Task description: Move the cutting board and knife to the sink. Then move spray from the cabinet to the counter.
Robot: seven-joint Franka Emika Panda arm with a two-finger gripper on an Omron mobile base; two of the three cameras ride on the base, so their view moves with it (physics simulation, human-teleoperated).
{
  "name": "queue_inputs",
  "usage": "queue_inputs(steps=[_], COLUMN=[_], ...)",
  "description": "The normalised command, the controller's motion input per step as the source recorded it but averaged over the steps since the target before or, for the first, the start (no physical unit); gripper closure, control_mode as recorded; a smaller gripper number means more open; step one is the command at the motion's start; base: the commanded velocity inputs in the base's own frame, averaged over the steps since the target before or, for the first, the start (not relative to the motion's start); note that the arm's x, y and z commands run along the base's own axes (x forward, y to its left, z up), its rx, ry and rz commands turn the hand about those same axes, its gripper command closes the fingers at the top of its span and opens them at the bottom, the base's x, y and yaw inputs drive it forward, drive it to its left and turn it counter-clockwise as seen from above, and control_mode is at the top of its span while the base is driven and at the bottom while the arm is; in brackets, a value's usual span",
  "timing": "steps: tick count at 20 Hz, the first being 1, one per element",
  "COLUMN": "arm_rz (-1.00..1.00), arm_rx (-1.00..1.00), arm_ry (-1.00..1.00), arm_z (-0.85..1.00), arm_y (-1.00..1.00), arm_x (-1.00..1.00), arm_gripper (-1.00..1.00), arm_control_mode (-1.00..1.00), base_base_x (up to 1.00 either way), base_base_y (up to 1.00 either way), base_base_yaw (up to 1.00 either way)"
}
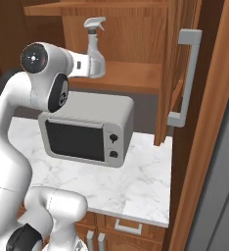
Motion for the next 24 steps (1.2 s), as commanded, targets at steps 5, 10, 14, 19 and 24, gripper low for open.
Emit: queue_inputs(steps=[5, 10, 14, 19, 24], arm_rz=[0.00, 0.00, 0.00, 0.00, 0.00], arm_rx=[0.00, 0.00, 0.00, 0.00, 0.00], arm_ry=[0.00, 0.02, 0.00, -0.01, 0.00], arm_z=[0.44, 0.17, 0.00, -0.02, 0.00], arm_y=[0.07, 0.00, 0.00, 0.01, 0.06], arm_x=[0.09, 0.16, 0.09, 0.08, 0.17], arm_gripper=[-1.00, -1.00, -1.00, -1.00, -1.00], arm_control_mode=[-1.00, -1.00, -1.00, -1.00, -1.00], base_base_x=[0.00, 0.00, 0.00, 0.00, 0.00], base_base_y=[0.00, 0.00, 0.00, 0.00, 0.00], base_base_yaw=[0.00, 0.00, 0.00, 0.00, 0.00])
